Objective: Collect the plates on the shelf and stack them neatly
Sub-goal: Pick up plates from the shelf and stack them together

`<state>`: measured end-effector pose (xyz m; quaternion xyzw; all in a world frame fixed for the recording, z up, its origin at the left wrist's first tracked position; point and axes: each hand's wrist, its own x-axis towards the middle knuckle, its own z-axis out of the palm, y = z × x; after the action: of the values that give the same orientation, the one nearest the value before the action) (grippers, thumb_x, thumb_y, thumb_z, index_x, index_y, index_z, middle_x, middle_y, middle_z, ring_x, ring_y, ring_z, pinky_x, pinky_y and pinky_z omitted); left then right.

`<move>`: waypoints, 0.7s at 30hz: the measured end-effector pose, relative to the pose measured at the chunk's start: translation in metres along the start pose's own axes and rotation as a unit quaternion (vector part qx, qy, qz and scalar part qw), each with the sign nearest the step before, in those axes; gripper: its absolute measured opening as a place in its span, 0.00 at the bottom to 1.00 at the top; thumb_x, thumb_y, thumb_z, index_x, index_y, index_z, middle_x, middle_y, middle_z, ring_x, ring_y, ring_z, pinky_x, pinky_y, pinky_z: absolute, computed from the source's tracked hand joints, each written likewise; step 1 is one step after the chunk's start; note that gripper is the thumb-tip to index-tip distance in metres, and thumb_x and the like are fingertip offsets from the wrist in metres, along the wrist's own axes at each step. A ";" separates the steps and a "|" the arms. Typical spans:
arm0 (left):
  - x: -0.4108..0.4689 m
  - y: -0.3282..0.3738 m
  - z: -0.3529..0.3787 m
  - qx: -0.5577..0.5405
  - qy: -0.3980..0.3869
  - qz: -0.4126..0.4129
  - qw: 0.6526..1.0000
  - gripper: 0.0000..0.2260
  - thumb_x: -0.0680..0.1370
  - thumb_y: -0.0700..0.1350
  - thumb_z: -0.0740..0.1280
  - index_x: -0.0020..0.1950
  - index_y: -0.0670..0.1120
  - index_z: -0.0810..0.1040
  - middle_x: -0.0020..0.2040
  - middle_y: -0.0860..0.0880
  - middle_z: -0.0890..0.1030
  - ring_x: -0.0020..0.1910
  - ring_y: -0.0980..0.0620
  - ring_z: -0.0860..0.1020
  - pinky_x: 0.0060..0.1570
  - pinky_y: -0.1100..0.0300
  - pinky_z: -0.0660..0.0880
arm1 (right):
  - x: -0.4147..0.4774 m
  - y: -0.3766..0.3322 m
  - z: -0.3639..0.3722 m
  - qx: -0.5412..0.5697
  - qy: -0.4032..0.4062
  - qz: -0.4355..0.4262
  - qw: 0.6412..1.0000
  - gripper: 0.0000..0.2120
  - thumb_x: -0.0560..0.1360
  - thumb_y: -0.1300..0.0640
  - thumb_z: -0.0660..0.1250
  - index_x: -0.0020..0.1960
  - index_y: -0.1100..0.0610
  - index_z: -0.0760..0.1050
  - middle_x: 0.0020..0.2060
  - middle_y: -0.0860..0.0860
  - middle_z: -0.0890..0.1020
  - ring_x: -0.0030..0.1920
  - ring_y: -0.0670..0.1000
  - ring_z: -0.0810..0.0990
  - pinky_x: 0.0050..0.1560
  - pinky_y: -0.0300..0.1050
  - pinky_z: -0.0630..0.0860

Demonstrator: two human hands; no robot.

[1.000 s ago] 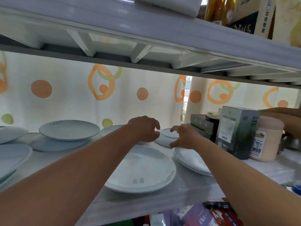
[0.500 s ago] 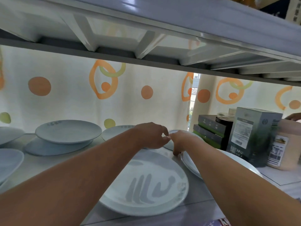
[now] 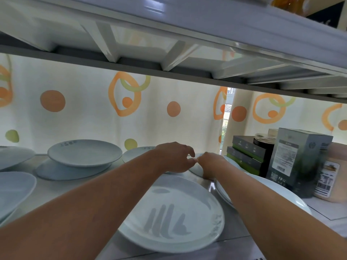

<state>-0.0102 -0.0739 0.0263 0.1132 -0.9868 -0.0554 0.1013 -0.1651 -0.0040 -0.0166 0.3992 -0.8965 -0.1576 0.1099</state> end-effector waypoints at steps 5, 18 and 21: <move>-0.005 -0.003 -0.001 -0.007 0.002 -0.010 1.000 0.19 0.81 0.57 0.55 0.69 0.56 0.70 0.68 0.51 0.74 0.68 0.50 0.70 0.64 0.55 0.66 | 0.000 -0.004 -0.001 0.037 -0.047 0.001 0.998 0.29 0.67 0.51 0.73 0.65 0.58 0.71 0.57 0.54 0.78 0.56 0.54 0.77 0.57 0.45 0.75; -0.001 -0.005 0.004 -0.009 -0.002 0.004 1.000 0.18 0.80 0.57 0.54 0.69 0.56 0.70 0.66 0.49 0.76 0.67 0.49 0.71 0.65 0.54 0.68 | 0.001 -0.007 -0.002 0.059 -0.030 -0.004 0.998 0.30 0.68 0.55 0.73 0.67 0.58 0.69 0.60 0.56 0.77 0.57 0.55 0.77 0.60 0.46 0.75; 0.000 -0.006 0.003 -0.006 0.001 0.002 1.000 0.19 0.80 0.57 0.54 0.69 0.56 0.70 0.67 0.49 0.76 0.67 0.49 0.71 0.64 0.54 0.68 | 0.002 -0.007 -0.002 0.058 -0.025 -0.005 0.998 0.31 0.67 0.55 0.73 0.68 0.57 0.69 0.59 0.55 0.78 0.56 0.54 0.78 0.59 0.46 0.76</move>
<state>-0.0091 -0.0797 0.0224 0.1106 -0.9866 -0.0610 0.1029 -0.1611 -0.0103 -0.0170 0.4049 -0.9047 -0.1160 0.0633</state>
